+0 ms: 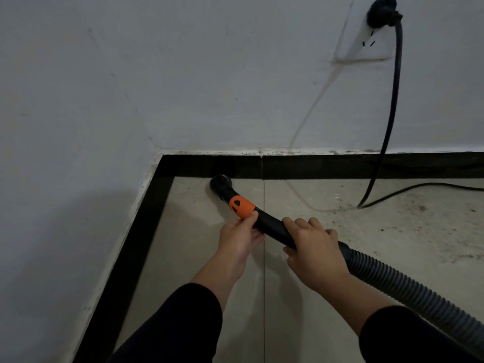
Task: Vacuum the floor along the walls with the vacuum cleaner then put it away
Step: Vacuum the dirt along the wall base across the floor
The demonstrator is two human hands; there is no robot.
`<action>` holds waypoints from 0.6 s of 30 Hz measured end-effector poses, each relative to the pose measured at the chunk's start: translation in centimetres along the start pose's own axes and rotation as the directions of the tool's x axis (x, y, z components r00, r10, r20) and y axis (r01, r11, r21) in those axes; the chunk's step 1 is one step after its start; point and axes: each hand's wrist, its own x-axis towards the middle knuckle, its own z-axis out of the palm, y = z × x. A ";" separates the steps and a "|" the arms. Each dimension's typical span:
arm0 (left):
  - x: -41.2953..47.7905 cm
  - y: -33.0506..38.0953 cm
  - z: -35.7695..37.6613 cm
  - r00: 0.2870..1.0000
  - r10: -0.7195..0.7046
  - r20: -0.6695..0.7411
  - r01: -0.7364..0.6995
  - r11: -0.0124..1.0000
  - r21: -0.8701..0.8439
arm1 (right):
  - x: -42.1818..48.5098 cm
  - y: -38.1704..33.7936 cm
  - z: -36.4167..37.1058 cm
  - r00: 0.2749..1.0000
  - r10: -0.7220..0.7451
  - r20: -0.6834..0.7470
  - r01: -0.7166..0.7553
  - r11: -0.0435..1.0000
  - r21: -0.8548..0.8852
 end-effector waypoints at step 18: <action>0.4 0.8 -1.2 0.998 0.001 -0.061 -0.003 1.000 -0.030 | 1.2 -1.5 0.5 0.999 -0.045 0.013 0.045 0.998 0.036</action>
